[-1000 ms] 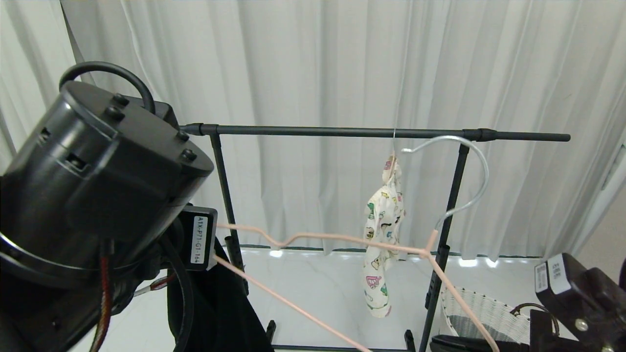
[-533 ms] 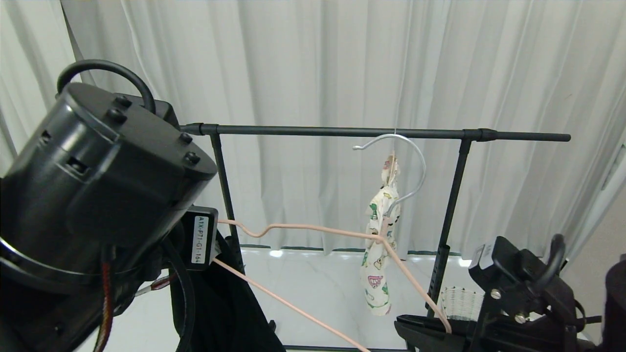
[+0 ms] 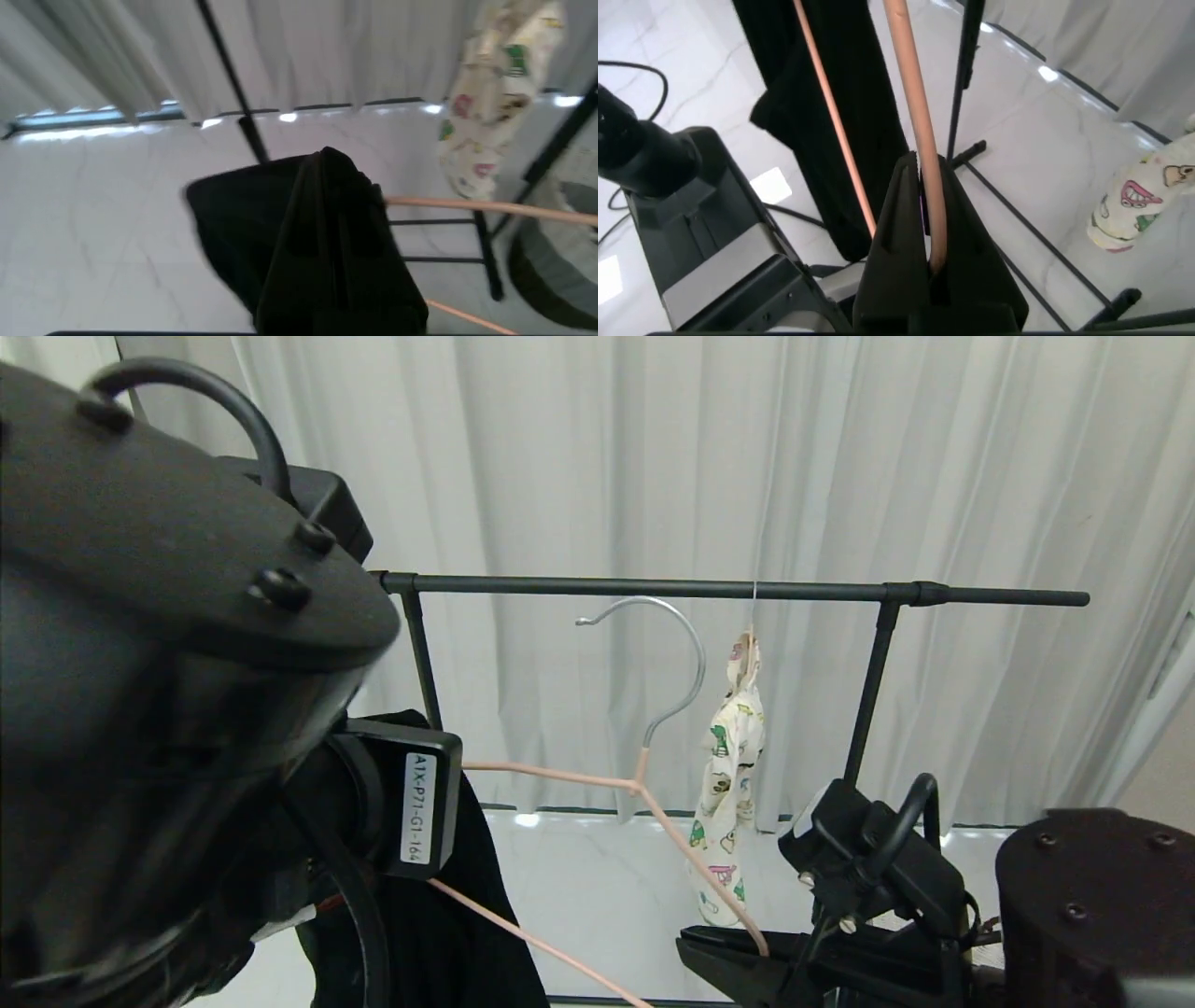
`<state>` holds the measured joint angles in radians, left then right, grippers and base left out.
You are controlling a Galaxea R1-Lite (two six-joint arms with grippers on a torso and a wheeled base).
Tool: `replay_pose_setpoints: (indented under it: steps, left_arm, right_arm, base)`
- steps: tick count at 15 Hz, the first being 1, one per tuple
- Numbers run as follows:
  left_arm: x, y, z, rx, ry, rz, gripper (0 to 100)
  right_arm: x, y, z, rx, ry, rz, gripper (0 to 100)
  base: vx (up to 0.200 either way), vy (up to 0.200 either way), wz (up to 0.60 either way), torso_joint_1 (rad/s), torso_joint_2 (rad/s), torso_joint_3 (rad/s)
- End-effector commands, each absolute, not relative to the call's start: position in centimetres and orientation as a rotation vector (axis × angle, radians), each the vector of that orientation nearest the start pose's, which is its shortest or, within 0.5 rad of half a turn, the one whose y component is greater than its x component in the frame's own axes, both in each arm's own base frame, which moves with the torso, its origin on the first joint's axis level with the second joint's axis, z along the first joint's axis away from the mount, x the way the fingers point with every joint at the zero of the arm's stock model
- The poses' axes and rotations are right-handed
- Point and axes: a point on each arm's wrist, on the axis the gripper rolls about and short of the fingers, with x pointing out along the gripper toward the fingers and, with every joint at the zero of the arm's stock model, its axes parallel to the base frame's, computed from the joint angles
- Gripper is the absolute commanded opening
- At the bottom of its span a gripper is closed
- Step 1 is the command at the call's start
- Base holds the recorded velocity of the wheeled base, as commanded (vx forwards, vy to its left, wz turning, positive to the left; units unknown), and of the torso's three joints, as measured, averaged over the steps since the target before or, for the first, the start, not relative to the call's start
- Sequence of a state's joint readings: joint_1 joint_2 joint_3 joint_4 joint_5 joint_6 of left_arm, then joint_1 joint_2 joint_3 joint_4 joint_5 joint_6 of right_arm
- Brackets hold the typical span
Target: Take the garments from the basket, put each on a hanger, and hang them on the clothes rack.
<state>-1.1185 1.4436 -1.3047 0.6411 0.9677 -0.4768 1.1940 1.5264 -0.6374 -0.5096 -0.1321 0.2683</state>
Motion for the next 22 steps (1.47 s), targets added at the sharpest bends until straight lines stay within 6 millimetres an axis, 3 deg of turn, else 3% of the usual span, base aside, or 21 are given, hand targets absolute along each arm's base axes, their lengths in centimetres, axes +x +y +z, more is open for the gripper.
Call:
replay_pose_setpoints:
  steps: [1, 6, 10, 11, 22]
  left_arm:
    - [10.0, -18.9, 28.9, 0.185, 0.398, -0.109, 0]
    - [7.8, -21.3, 29.8, 0.101, 0.371, -0.237, 0]
    - [7.5, -21.3, 29.5, 0.099, 0.370, -0.251, 0]
    - [7.5, -21.3, 29.5, 0.101, 0.369, -0.253, 100]
    - [7.8, -19.5, 28.3, 0.133, 0.385, -0.211, 100]
  right_arm:
    - [9.5, 24.0, 16.8, -0.020, 0.467, 1.002, 0]
    - [9.2, 25.7, 17.1, -0.001, 0.459, 1.033, 0]
    - [9.2, 25.6, 17.3, 0.005, 0.457, 1.028, 0]
    - [9.2, 25.6, 17.2, 0.003, 0.454, 1.015, 0]
    - [9.7, 25.2, 17.6, 0.020, 0.427, 0.969, 0]
  base:
    - [0.000, 0.000, 0.00, 0.000, 0.00, 0.000]
    - [0.000, 0.000, 0.00, 0.000, 0.00, 0.000]
    - [0.000, 0.000, 0.00, 0.000, 0.00, 0.000]
    - [0.000, 0.000, 0.00, 0.000, 0.00, 0.000]
    - [0.000, 0.000, 0.00, 0.000, 0.00, 0.000]
